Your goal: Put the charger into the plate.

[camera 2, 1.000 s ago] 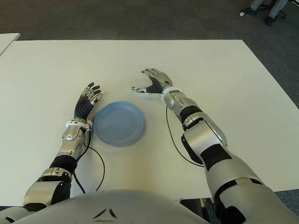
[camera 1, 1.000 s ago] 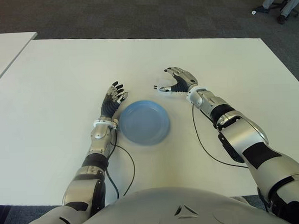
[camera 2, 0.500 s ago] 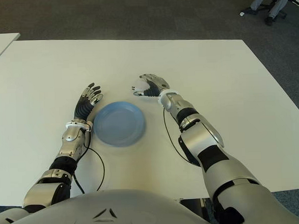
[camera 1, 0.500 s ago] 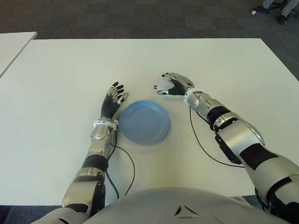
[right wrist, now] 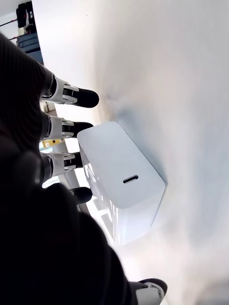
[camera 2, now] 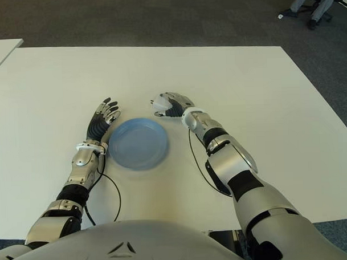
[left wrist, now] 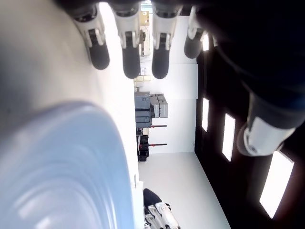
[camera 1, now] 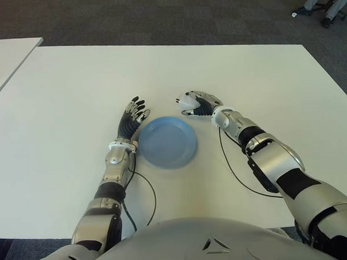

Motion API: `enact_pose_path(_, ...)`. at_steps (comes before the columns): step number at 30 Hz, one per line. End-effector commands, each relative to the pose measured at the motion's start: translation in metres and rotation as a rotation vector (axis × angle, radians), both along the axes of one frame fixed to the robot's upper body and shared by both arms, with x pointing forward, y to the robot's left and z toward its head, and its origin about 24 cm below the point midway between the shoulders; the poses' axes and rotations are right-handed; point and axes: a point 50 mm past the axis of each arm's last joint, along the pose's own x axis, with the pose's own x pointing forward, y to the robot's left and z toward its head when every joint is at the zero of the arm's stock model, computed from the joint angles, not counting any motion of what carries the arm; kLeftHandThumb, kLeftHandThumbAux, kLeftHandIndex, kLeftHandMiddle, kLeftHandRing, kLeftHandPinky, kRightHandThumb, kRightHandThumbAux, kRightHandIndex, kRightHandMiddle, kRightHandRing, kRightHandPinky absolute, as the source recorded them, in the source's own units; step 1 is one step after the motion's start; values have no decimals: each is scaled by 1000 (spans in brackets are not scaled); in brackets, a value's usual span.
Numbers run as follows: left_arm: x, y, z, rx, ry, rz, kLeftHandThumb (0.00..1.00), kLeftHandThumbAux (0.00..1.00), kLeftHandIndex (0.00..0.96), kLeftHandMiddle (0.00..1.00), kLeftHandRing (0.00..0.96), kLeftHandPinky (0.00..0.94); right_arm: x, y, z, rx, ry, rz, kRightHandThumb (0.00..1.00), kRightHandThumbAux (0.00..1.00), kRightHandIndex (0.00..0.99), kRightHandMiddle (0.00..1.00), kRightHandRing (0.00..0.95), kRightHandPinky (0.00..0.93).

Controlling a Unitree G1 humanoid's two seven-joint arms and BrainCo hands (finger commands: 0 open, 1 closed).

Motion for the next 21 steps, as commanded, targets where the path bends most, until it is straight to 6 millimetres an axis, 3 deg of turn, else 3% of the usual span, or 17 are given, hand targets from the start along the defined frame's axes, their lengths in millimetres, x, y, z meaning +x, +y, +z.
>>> enact_pose_path(1,-21,0,-24,-7,133,-8,0,545,41,173,164,158,-14,-3,-24,-45,118,-28,260,376,0,0,0,0)
enact_pose_path(21,-25,2,-23,-10,126,-5,0,542,44,176,169,169,-24,-10,-38,-37,174,-72,279,424,0,0,0,11)
